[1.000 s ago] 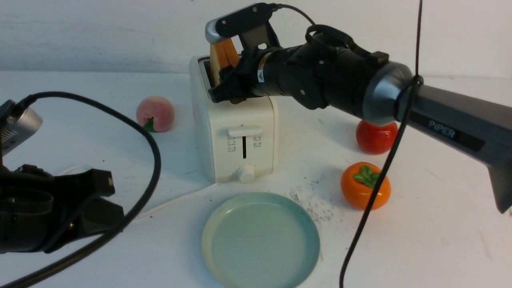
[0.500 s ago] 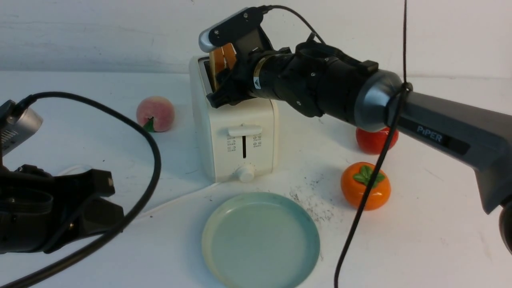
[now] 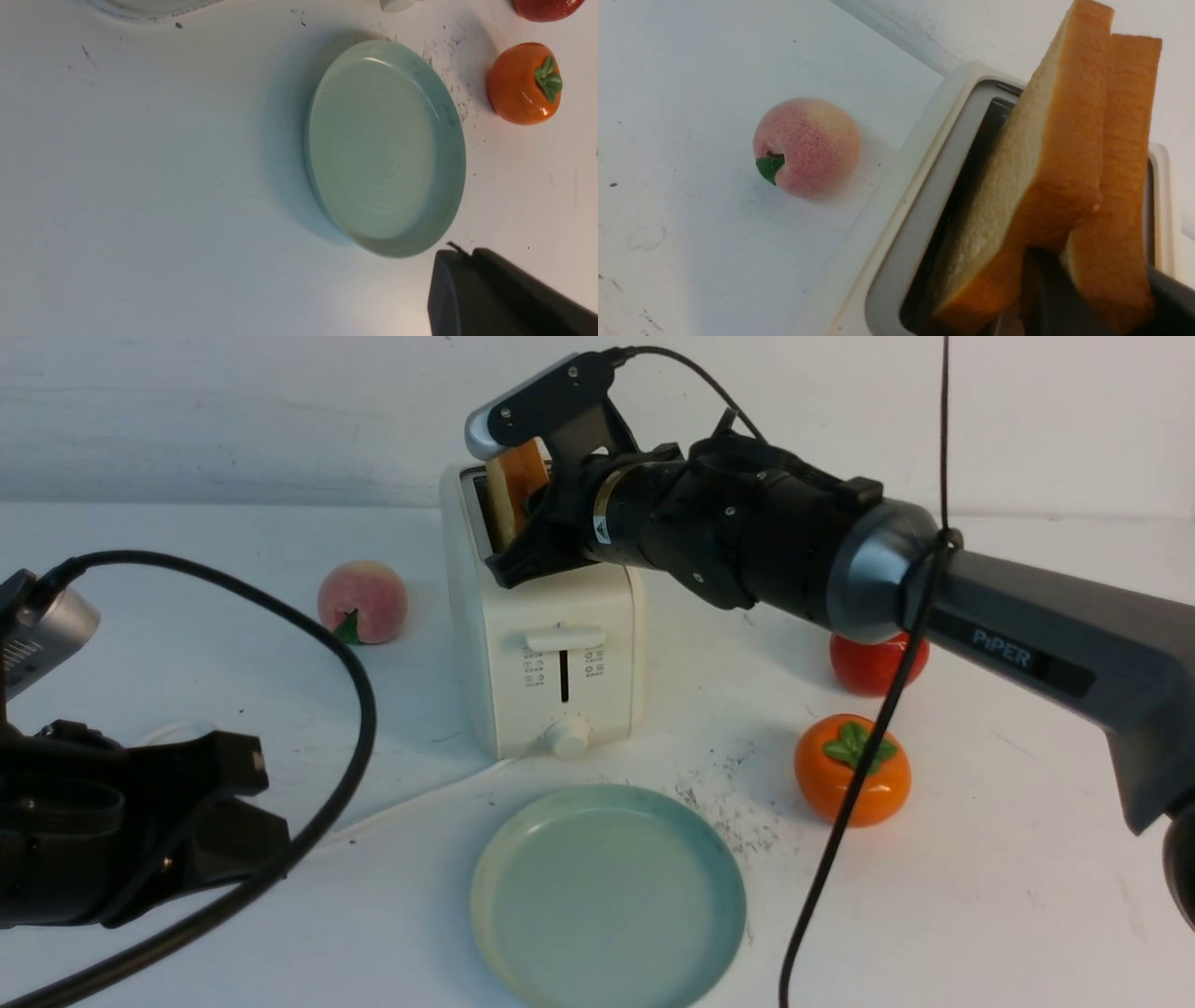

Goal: Take toasted bread from bread machine on white table place on plate.
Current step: 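Grasp the toast slice in the toaster and pull it up out of the slot with the right gripper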

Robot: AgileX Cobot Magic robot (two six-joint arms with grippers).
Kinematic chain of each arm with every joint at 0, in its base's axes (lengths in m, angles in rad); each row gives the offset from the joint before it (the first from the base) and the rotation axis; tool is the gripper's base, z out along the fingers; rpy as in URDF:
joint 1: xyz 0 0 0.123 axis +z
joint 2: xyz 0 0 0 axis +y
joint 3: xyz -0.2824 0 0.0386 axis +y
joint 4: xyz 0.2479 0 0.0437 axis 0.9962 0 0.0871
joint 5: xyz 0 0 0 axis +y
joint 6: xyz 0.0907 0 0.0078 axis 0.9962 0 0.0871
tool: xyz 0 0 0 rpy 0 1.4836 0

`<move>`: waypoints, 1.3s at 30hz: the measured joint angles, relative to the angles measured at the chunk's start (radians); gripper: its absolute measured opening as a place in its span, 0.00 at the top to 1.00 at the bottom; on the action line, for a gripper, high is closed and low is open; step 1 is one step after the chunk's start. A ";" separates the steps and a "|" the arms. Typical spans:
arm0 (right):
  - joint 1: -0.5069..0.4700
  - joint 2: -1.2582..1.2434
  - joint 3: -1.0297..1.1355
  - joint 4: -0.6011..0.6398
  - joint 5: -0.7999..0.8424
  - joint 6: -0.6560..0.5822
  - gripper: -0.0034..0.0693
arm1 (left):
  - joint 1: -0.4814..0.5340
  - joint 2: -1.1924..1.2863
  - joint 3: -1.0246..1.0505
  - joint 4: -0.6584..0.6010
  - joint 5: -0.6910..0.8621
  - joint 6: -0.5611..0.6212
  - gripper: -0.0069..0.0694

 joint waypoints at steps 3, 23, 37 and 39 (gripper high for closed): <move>0.000 0.000 -0.001 0.000 0.002 0.000 0.79 | 0.000 0.000 0.000 0.000 0.000 0.000 0.88; 0.000 0.001 -0.004 -0.038 0.029 0.000 0.58 | 0.000 0.000 0.000 0.000 0.003 0.000 0.85; 0.000 0.003 -0.004 -0.180 0.078 0.000 0.54 | 0.000 0.000 0.000 0.000 0.015 0.000 0.83; 0.000 0.004 -0.004 -0.194 0.094 0.000 0.55 | 0.000 0.000 0.000 0.000 0.016 0.001 0.82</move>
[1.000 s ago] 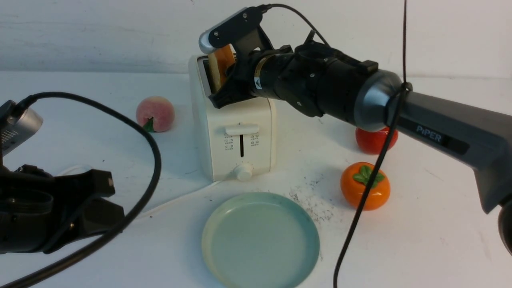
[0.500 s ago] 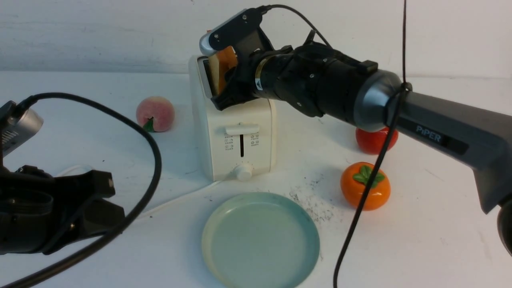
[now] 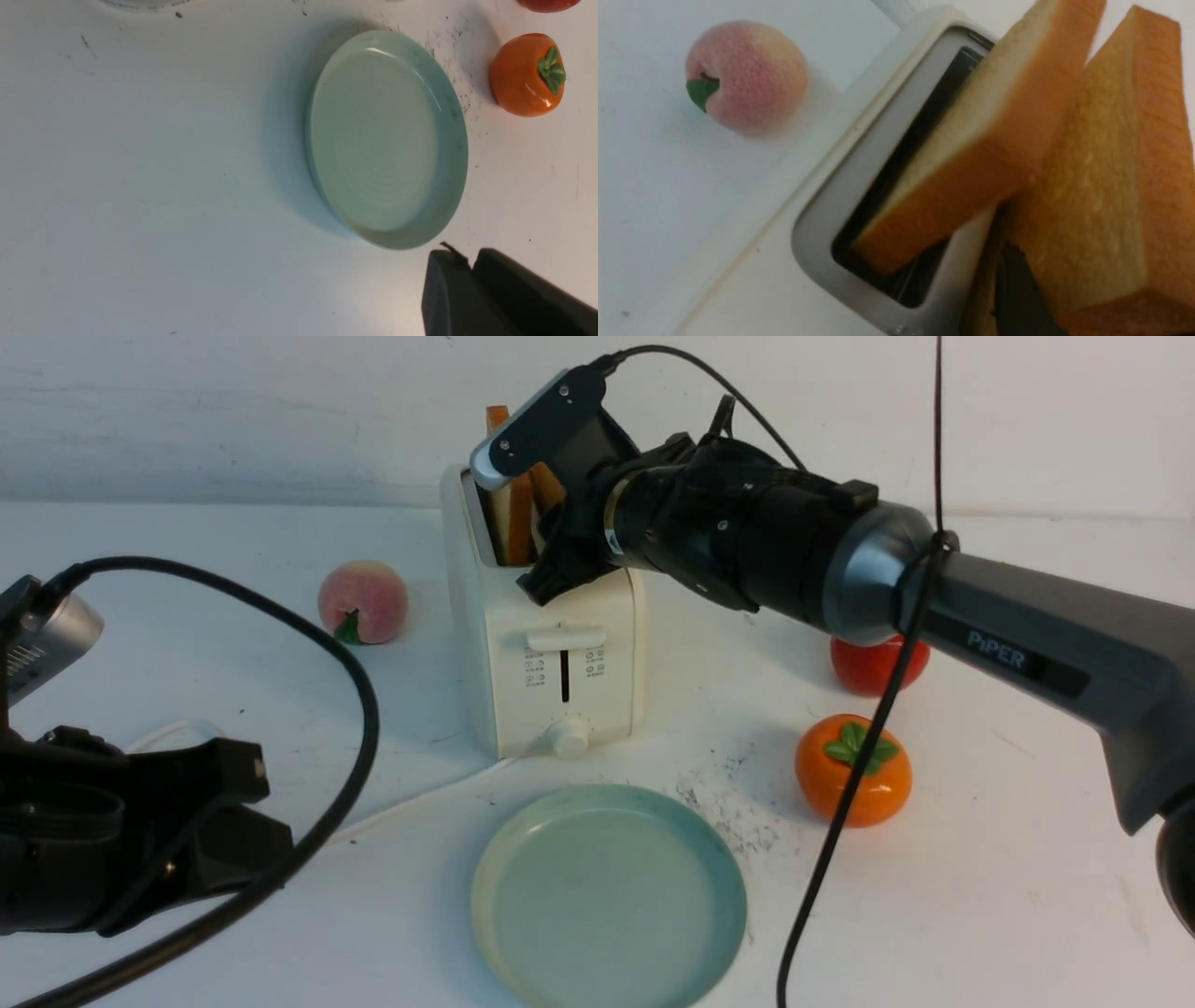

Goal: Take toasted bread from bread machine on white table place on plate.
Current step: 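Grasp the toast slice in the toaster and pull it up out of the slot with the right gripper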

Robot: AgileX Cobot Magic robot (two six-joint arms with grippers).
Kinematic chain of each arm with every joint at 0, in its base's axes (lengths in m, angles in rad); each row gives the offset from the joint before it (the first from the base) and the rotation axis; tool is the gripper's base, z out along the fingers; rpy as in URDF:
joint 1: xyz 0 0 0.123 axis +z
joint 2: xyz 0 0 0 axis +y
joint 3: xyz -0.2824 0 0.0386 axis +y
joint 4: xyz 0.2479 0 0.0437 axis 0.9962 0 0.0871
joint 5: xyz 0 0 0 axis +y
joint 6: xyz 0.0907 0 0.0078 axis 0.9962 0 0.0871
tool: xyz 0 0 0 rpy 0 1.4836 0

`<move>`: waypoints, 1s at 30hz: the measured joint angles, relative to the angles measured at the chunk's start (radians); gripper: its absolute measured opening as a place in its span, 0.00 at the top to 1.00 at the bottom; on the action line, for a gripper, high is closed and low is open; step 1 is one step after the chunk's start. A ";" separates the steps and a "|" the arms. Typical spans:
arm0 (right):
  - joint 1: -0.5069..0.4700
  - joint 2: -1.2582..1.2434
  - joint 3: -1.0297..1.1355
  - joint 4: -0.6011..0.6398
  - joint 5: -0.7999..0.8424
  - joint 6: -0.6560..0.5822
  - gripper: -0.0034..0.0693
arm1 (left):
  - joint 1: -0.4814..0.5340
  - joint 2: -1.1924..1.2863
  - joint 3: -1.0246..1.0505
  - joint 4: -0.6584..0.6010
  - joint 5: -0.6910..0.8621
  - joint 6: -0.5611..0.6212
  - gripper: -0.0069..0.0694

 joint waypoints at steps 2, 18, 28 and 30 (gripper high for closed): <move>0.000 0.000 0.000 -0.009 0.003 0.000 0.56 | 0.000 0.000 0.000 0.000 0.000 0.000 0.82; 0.000 0.019 0.000 -0.049 -0.040 0.228 0.60 | 0.000 0.000 0.000 0.000 0.000 0.001 0.80; -0.007 0.017 0.000 -0.108 -0.040 0.418 0.81 | 0.000 0.000 0.000 0.001 0.006 0.001 0.79; -0.008 -0.003 0.005 -0.127 -0.038 0.437 0.81 | 0.000 0.000 0.000 0.002 0.006 0.001 0.79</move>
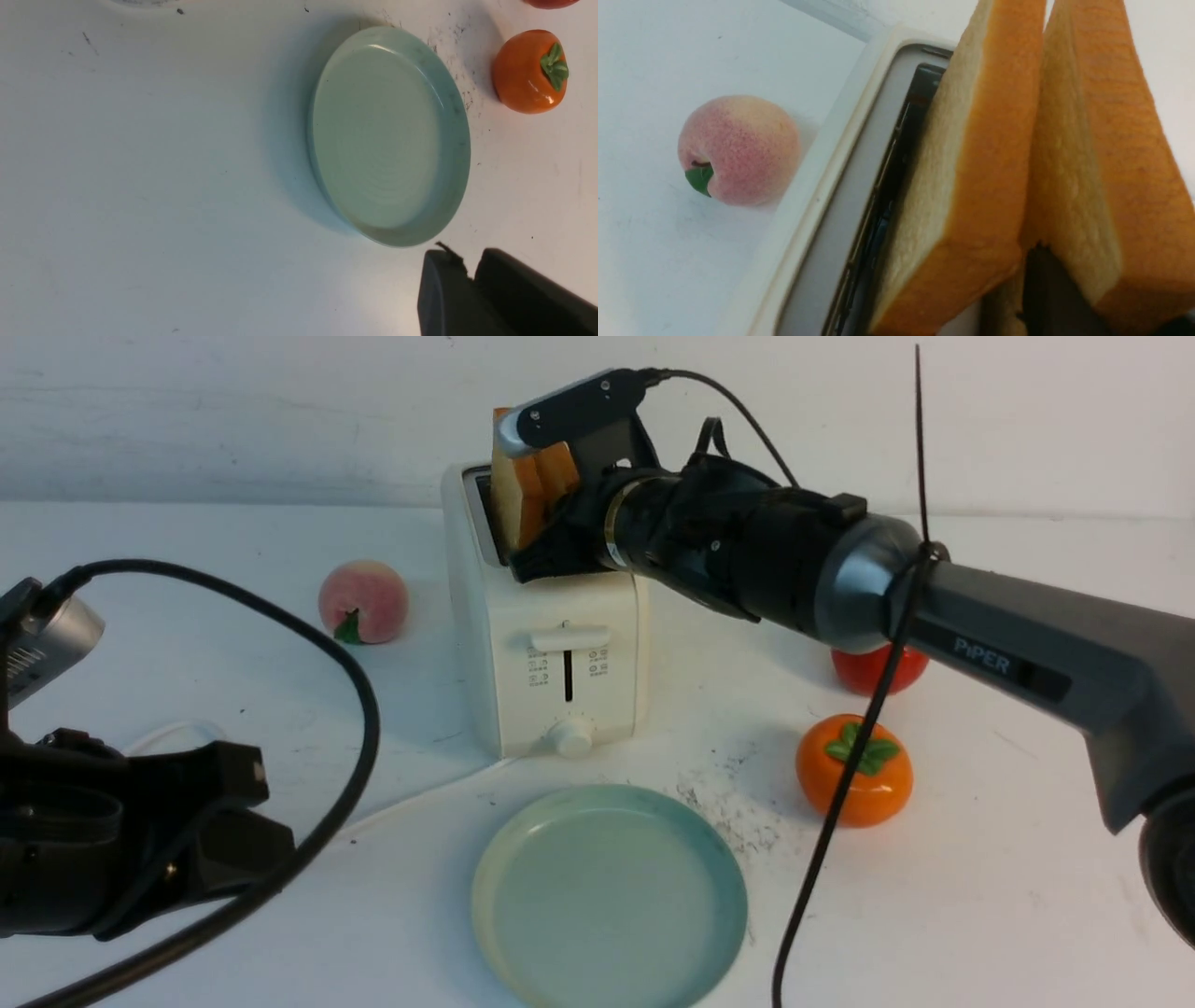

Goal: Take toasted bread from bread machine on white table place on plate.
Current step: 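Grasp the toast slice in the toaster and pull it up out of the slot with the right gripper, then place the held slice of bread on top of the slice on the plate with the right gripper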

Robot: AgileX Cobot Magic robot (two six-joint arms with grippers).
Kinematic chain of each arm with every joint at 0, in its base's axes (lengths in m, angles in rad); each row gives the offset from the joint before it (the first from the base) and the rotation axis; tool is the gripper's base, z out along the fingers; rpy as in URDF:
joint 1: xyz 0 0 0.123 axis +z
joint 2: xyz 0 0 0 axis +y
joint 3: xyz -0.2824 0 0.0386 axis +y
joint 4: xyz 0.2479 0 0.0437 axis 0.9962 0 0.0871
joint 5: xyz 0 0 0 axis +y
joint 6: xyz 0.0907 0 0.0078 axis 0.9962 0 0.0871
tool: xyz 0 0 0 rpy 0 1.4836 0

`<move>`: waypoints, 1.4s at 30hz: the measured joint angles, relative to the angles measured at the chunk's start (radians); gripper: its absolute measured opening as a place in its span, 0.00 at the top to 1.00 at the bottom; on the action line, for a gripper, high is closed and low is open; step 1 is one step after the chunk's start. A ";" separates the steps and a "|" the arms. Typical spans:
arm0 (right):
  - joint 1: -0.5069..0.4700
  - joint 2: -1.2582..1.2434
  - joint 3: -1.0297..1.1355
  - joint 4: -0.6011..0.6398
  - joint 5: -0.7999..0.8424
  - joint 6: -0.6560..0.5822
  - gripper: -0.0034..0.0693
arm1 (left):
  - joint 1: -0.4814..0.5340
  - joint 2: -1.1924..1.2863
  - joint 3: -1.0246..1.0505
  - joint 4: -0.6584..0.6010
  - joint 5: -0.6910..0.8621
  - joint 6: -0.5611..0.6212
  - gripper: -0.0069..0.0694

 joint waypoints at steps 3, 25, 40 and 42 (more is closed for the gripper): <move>-0.002 -0.063 0.000 -0.034 0.000 0.012 0.81 | 0.000 0.000 0.000 0.000 0.000 0.000 0.79; -0.090 -0.653 0.060 0.701 0.943 -0.515 0.81 | 0.000 0.000 0.000 0.013 0.000 0.000 0.77; -0.097 -0.495 0.606 1.470 0.639 -1.005 0.81 | 0.000 0.000 0.000 0.033 -0.003 0.000 0.76; -0.097 -0.460 0.608 1.513 0.616 -1.052 0.81 | 0.000 0.000 0.000 0.035 -0.003 0.000 0.76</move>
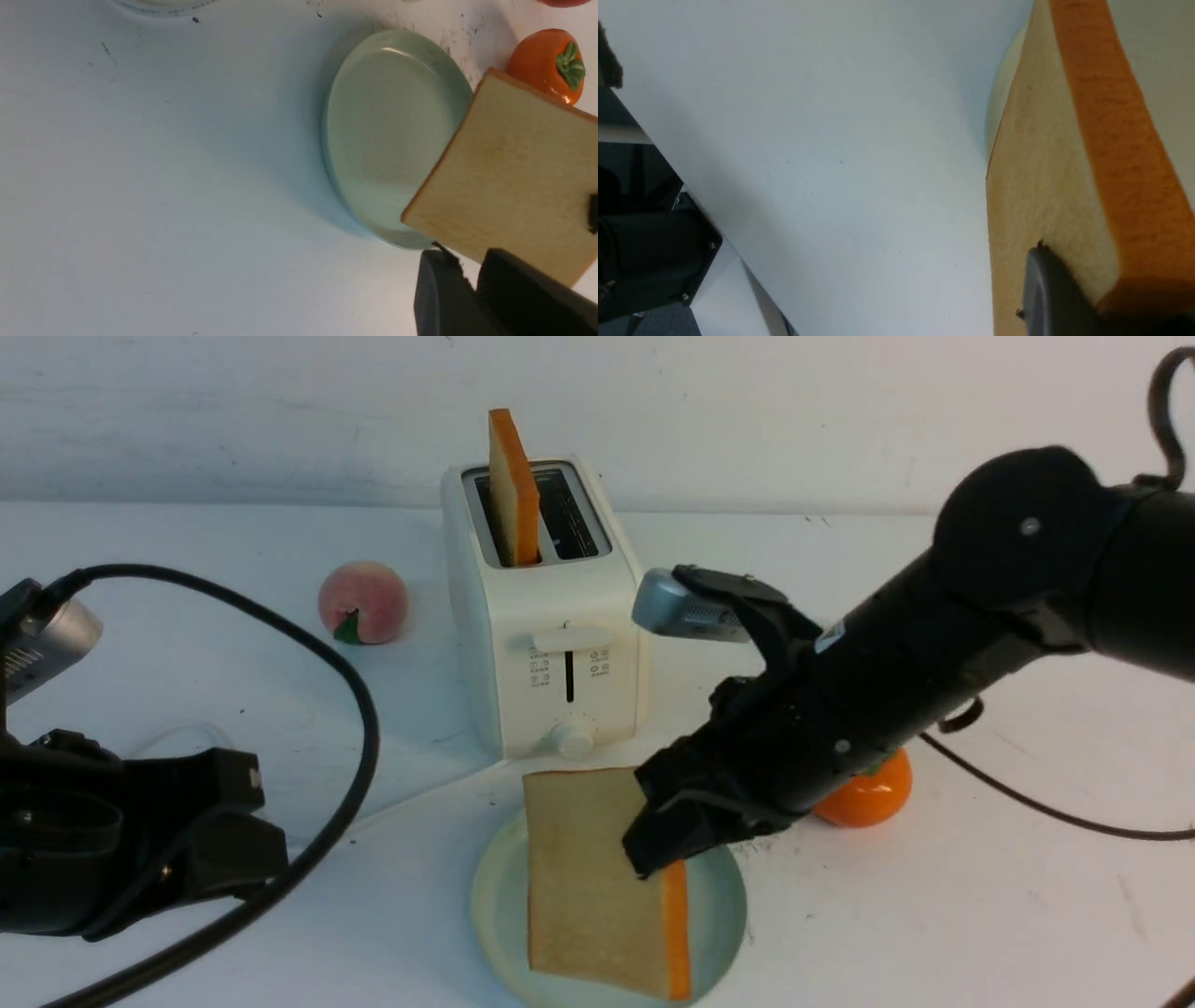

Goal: Take toasted bread from bread machine on white table place on plate.
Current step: 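Place the held slice of bread on top of the slice on the plate with the right gripper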

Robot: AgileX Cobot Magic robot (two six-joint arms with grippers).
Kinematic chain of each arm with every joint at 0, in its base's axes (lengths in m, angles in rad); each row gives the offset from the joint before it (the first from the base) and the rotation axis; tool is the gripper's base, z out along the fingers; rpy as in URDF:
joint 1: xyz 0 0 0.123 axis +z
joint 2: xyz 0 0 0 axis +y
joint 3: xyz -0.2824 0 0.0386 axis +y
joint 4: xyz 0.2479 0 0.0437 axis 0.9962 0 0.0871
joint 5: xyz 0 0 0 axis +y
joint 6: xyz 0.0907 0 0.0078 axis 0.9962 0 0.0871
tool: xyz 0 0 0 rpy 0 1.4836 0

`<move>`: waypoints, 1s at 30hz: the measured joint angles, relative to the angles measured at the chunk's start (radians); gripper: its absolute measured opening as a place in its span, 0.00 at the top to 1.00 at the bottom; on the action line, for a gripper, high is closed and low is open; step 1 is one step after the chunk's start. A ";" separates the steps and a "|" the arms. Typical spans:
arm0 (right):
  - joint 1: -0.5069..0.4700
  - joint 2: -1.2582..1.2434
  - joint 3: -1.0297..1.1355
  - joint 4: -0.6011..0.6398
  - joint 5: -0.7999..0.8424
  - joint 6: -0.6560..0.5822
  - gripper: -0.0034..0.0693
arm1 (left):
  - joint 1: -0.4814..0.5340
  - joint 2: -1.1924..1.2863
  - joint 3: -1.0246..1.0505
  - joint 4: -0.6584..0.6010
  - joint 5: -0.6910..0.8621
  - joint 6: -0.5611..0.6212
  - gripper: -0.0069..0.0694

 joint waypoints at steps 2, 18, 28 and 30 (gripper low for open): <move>0.000 0.030 0.000 0.023 -0.029 -0.046 0.81 | 0.000 0.000 0.000 0.000 0.000 0.000 0.75; -0.001 0.083 0.001 0.054 -0.093 -0.112 0.82 | 0.000 0.000 0.000 0.001 0.003 0.000 0.74; -0.001 0.085 0.001 0.092 -0.078 -0.127 0.80 | 0.000 0.000 0.000 0.001 0.003 0.000 0.74; -0.001 0.094 0.001 0.096 -0.071 -0.127 0.79 | 0.000 0.000 0.000 0.001 0.003 0.000 0.74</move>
